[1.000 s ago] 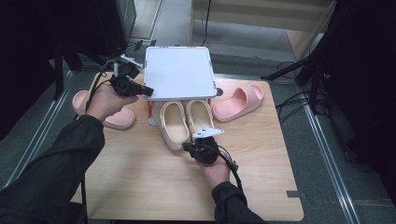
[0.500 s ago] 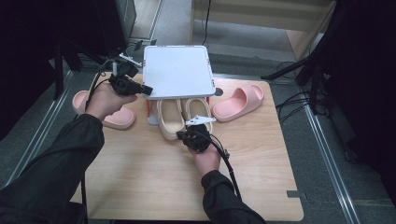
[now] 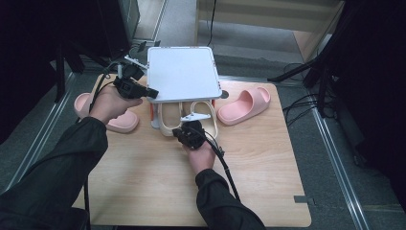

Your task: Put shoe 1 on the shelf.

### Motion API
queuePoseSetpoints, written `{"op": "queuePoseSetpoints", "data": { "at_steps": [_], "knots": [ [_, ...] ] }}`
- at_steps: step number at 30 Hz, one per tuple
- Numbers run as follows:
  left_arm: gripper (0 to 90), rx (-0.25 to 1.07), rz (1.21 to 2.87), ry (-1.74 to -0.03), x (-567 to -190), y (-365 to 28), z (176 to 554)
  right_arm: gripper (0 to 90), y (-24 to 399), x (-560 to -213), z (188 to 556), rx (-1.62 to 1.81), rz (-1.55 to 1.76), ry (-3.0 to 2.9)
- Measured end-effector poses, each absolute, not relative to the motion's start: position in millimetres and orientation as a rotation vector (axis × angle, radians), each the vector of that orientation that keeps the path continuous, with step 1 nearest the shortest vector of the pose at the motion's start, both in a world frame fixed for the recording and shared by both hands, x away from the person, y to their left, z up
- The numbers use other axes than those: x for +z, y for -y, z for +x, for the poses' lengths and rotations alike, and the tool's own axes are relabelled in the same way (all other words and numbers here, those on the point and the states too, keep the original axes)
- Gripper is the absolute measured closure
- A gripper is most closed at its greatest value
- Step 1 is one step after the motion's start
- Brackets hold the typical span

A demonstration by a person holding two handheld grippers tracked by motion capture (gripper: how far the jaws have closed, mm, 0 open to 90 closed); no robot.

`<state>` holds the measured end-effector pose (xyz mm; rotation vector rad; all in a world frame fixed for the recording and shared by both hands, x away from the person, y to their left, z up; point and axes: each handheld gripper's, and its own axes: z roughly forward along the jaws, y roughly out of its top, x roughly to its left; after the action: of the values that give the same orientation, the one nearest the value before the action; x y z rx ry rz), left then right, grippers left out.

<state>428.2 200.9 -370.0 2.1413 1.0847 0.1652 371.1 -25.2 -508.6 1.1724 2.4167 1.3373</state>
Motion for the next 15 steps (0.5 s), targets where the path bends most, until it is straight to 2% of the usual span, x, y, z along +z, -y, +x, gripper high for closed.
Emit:
{"op": "queuePoseSetpoints", "data": {
  "at_steps": [9,15],
  "knots": [
    [89.7,0.172,2.138,-1.082,-370,-202,428,90.0,18,-511,393,1.384,1.172,-2.361],
    [89.7,0.164,2.135,-1.086,-370,-204,429,90.0,24,-508,391,1.373,1.189,-2.408]
  ]
}}
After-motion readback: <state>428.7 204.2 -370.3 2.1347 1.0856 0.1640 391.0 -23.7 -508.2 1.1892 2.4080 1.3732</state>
